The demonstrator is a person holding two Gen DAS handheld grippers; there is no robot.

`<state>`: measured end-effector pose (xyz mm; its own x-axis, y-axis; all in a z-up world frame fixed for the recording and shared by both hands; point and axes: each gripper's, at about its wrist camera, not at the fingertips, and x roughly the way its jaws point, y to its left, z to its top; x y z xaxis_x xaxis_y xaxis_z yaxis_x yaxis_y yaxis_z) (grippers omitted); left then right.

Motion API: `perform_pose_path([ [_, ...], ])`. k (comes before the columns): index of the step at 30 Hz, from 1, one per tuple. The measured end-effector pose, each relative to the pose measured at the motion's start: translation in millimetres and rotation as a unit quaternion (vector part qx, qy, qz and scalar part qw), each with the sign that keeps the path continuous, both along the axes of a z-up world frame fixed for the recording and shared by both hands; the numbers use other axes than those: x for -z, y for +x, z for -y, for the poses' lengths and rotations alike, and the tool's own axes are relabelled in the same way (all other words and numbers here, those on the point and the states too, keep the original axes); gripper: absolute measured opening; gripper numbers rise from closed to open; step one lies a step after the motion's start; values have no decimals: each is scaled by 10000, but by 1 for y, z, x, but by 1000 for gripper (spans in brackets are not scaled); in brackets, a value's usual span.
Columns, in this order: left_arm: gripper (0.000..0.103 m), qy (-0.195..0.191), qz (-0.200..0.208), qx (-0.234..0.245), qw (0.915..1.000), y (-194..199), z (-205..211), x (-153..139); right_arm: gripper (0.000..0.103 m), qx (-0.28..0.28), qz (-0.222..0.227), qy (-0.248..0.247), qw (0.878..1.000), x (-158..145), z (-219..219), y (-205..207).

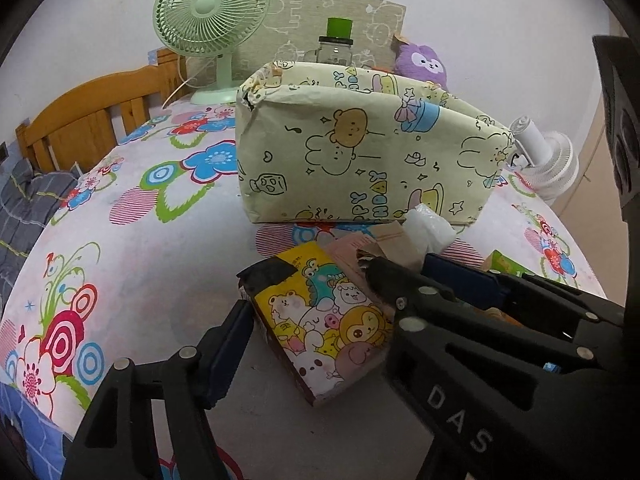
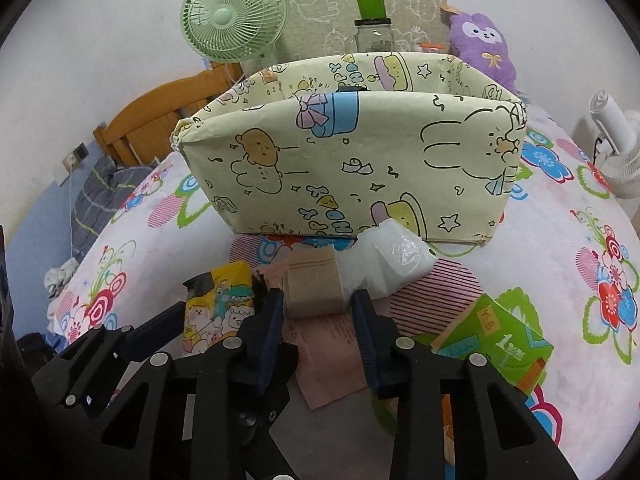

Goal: Organize soft objects
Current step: 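Grasp the yellow tissue packet with the left tool while the right tool grasps the taped white bag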

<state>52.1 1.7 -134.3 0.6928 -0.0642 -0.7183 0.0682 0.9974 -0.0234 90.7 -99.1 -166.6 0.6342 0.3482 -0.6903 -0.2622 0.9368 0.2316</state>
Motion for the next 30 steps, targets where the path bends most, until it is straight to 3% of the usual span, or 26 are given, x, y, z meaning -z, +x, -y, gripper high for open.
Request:
perform_pose_path([
  [30,60,70,464,147,9988,-24,17,-30,33,282,511,31,9983,-33,22,-34],
])
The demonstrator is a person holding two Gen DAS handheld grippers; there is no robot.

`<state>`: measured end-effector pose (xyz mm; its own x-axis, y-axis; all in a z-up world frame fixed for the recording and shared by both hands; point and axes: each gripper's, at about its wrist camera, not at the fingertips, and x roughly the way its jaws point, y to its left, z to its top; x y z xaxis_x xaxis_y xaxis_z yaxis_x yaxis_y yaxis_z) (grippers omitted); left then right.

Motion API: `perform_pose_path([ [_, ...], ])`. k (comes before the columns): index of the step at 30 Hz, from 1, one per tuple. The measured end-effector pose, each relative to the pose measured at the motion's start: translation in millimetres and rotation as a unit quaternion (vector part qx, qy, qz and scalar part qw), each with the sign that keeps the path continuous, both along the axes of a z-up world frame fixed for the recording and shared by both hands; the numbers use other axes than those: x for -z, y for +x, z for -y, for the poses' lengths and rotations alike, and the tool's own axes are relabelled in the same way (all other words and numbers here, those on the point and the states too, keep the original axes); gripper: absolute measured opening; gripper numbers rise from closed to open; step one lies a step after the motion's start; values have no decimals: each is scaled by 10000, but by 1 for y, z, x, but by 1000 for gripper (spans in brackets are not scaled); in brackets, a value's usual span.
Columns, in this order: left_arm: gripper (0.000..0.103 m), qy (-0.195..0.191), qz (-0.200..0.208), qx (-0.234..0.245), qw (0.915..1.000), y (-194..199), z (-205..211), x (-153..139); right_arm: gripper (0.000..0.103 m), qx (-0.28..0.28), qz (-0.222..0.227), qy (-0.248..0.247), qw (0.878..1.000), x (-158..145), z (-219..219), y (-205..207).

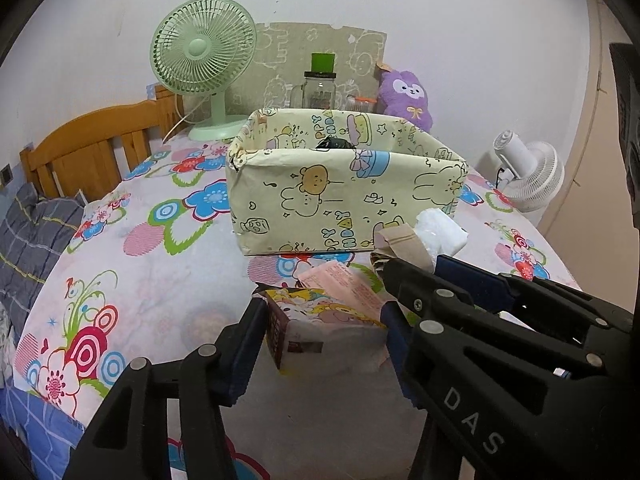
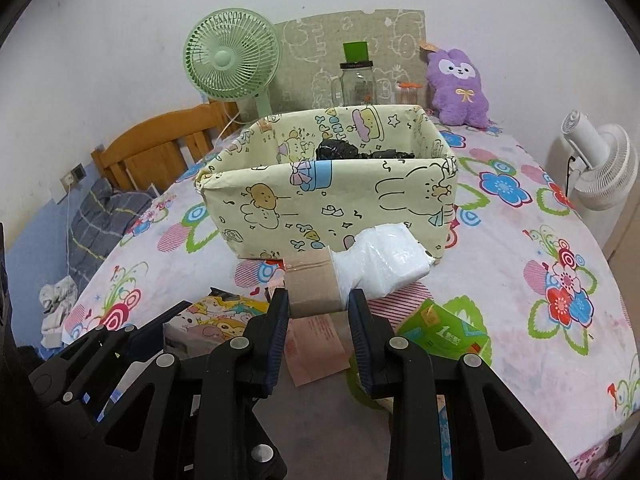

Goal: Organize soft objects
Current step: 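Grasp the yellow tissue packet with the left tool while the right tool grasps the taped white bag, then lift and carry the tissue packet and taped white bag over the basket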

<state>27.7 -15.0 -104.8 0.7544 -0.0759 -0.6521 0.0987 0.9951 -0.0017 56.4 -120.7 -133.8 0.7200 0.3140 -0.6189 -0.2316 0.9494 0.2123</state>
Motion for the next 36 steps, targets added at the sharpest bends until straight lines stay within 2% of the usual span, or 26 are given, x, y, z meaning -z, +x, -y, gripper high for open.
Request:
perform_pose_path([
  [18,54,53,180,100,9998,1,13,-24,33,123,161,109,9997,-21,13,0],
  [36,54,110,544,207,9982,4,29,-71,33,326,506,143,9981,-72,31,-4],
])
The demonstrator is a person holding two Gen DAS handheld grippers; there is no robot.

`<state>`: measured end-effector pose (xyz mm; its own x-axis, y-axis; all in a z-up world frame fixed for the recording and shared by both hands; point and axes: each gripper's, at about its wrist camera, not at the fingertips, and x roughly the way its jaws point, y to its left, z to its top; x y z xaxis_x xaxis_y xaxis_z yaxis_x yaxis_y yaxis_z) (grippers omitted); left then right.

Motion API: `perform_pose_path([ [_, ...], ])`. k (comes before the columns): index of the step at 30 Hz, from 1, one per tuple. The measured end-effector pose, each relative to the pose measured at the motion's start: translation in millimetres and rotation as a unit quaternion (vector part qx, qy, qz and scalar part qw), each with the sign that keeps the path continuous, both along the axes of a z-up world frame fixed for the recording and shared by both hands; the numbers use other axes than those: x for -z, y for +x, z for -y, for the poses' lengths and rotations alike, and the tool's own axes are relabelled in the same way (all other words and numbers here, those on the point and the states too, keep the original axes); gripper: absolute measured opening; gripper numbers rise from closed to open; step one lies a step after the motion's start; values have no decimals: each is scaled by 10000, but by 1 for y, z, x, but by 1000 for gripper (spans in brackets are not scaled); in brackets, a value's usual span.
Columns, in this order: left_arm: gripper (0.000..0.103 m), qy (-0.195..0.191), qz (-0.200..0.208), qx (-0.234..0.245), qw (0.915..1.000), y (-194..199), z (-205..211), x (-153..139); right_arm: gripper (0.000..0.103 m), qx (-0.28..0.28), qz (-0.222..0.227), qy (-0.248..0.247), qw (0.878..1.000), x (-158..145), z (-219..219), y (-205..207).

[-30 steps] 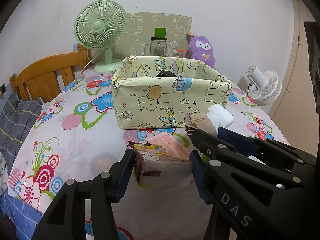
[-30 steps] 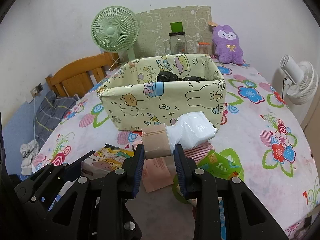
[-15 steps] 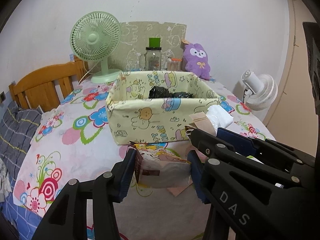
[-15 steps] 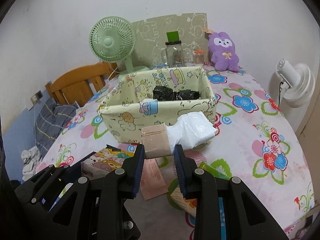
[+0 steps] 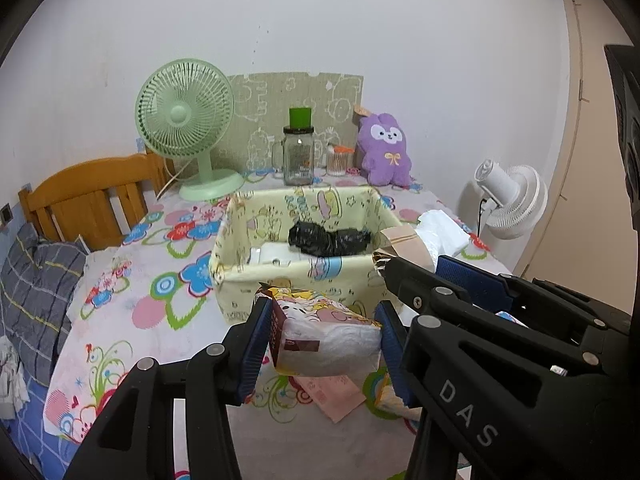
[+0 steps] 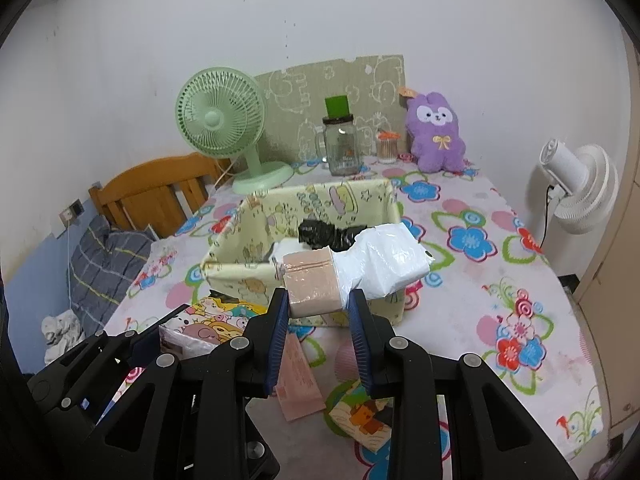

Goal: Organize soft objects
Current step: 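Lift and carry the tissue packet and taped white bag over the basket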

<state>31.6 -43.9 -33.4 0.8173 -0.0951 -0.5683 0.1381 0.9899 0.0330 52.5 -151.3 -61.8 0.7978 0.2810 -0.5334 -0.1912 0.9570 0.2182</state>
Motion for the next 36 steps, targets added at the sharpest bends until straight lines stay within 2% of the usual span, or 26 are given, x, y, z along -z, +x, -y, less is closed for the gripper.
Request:
perform_pose_path([
  [13,54,-2,223,-2,9998,8,2,-26,33,8,217,9,9998,-29,4,8],
  [36,54,7,376,-66,9993,55,-1,-39,33,-132,375,-13,9992,-47,-2,61],
])
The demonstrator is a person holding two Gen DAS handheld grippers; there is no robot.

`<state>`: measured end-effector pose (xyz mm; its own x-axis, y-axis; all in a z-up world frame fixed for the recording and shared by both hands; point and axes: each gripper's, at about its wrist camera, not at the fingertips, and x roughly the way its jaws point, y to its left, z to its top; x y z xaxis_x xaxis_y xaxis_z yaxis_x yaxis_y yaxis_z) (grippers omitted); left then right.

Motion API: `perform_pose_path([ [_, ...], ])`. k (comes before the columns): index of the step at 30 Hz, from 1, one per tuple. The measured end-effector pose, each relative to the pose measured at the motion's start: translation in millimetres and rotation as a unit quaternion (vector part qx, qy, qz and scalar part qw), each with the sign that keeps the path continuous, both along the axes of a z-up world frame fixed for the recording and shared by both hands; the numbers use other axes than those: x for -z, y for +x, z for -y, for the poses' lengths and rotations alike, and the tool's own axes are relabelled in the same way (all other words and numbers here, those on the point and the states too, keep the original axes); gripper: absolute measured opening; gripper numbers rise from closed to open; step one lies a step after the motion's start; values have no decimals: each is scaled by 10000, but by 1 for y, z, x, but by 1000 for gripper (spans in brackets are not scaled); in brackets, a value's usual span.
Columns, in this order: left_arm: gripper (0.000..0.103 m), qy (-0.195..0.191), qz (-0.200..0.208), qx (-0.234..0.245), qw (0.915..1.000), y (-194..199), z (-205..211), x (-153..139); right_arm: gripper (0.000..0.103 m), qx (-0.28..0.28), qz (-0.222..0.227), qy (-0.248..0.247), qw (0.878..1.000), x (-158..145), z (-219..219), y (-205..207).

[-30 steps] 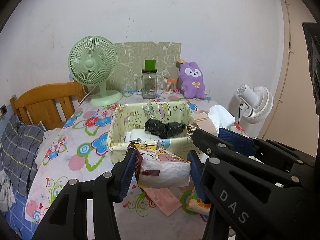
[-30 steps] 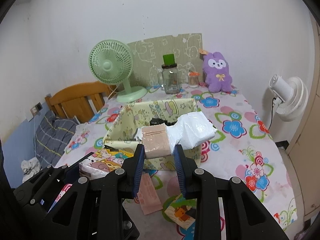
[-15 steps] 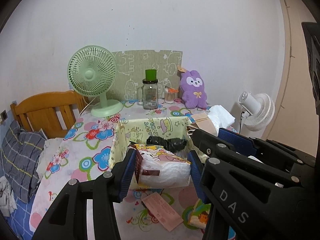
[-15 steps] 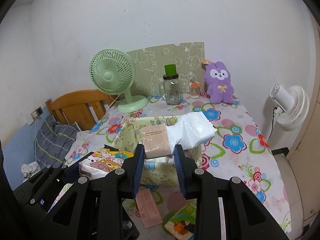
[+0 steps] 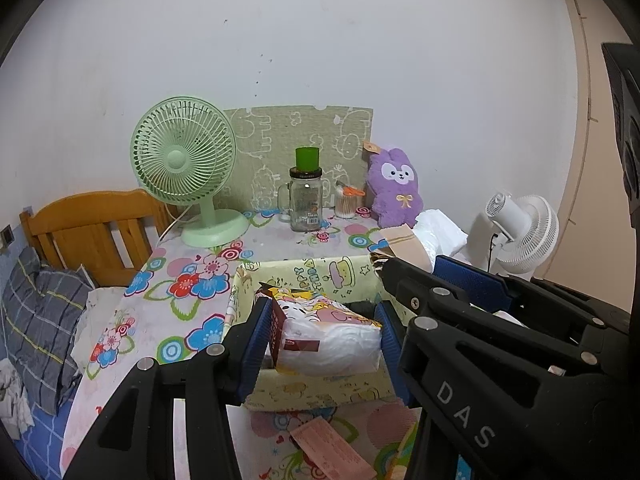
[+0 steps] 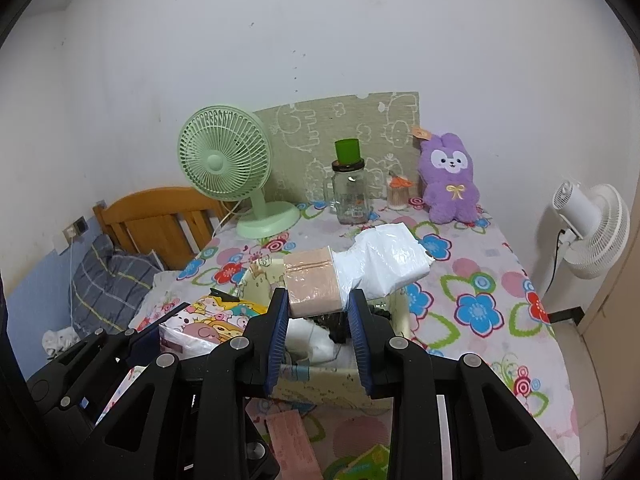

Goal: Organize soft objects
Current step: 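Lift and carry the tissue packet and taped white bag over the basket, then open the left tool to drop the tissue packet while the right tool releases the white bag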

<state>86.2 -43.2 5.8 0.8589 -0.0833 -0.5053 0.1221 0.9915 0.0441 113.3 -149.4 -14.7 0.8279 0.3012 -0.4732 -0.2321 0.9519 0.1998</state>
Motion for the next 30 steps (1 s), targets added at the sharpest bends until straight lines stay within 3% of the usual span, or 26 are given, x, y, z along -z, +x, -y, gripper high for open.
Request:
perform_pose_path([
  [22,55,-21,-219,-38,9998,62,-7,19,33,-199,-134,1,9997,17,-11,65],
  [28,59,-139,-496,-20,9987,80,-13,34,33,-278,-284,-26,9992,30,-17,82],
  [30,66,-149,-572,-35,9982,84,-14,39,33,-313,-359,-28,9989,36,-19,87],
])
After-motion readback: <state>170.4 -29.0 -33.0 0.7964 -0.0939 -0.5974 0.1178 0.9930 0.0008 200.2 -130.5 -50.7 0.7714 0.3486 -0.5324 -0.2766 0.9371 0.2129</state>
